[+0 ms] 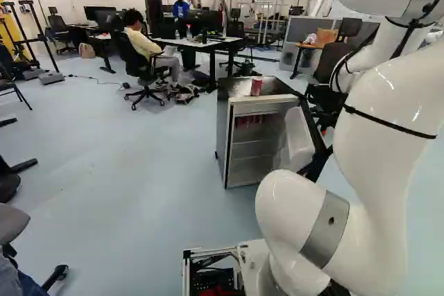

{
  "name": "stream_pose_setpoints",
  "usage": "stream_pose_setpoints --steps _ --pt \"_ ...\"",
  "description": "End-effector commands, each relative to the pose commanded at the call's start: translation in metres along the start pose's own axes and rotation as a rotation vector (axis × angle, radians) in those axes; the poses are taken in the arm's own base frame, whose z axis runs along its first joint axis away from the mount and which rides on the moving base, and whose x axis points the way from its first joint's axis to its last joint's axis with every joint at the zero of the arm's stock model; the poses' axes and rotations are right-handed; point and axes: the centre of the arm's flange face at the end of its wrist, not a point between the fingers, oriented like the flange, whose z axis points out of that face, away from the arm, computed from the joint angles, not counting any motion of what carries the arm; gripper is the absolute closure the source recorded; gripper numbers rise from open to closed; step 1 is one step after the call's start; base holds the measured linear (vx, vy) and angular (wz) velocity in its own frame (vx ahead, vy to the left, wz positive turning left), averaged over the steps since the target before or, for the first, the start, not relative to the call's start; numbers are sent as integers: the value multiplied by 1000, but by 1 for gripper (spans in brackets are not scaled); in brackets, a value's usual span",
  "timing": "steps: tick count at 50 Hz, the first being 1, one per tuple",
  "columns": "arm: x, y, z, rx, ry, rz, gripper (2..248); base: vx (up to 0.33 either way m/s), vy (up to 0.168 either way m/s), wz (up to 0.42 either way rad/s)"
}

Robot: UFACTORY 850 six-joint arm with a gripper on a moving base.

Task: Grab a drink from the fridge

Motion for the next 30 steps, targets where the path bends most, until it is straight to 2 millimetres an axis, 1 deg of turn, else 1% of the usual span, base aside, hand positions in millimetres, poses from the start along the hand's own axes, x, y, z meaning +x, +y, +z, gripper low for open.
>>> stream_pose_setpoints --steps 30 --pt "-36 -29 -15 -14 -10 -187 3 0 0 0"
